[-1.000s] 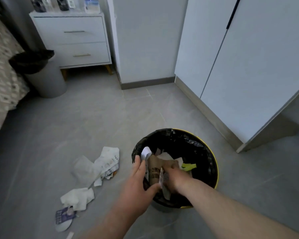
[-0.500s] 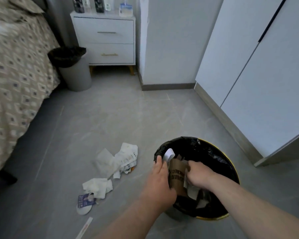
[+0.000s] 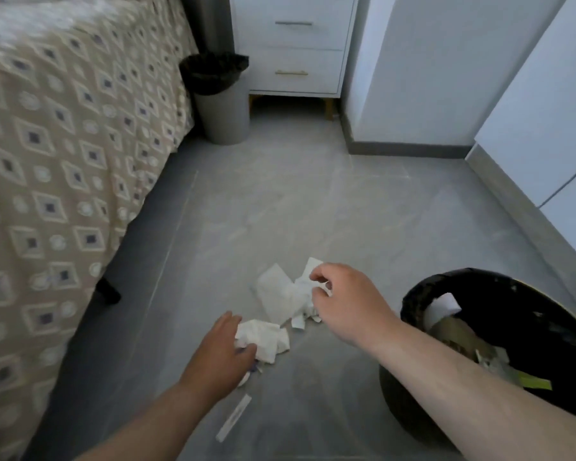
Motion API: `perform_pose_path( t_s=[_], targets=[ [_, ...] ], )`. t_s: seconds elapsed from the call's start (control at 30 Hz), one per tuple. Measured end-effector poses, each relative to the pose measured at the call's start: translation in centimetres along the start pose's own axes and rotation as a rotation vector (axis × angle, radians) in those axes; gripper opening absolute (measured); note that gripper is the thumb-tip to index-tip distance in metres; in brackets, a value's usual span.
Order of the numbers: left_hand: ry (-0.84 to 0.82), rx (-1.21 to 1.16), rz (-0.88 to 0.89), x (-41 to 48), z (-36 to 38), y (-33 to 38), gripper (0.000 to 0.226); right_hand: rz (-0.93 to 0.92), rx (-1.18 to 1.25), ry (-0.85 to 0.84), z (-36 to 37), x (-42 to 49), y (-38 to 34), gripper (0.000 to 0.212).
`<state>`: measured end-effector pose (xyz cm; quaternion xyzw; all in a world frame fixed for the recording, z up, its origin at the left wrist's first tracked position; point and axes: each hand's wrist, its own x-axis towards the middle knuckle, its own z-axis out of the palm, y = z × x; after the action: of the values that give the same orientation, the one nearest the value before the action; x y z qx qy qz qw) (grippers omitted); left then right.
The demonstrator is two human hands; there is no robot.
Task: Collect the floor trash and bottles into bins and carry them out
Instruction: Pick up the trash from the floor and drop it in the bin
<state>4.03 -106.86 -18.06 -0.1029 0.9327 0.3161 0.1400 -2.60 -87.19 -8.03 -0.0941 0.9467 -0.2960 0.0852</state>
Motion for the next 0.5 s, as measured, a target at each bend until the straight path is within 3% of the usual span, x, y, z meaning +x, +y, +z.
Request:
perform_pose_path(
  t_s=[0.1,0.2,0.33,0.5],
  targets=[
    [-0.161,0.121,0.007,2.0,0.6,-4.5,0.085,0.083,-0.031,-0.151,5.1,1.4,1.1,0.037],
    [-0.247,0.291,0.134,4.8,2.3,-7.1,0.093,0.212,-0.074,-0.218,8.9,3.4,3.3,0.038],
    [-0.307,0.433,0.333,8.4,4.8,-7.6,0.09,0.428,-0.091,-0.136,12.0,6.4,6.6,0.038],
    [-0.367,0.614,0.446,10.4,6.1,-7.7,0.085,0.382,-0.227,-0.037,14.4,9.6,9.8,0.062]
  ],
)
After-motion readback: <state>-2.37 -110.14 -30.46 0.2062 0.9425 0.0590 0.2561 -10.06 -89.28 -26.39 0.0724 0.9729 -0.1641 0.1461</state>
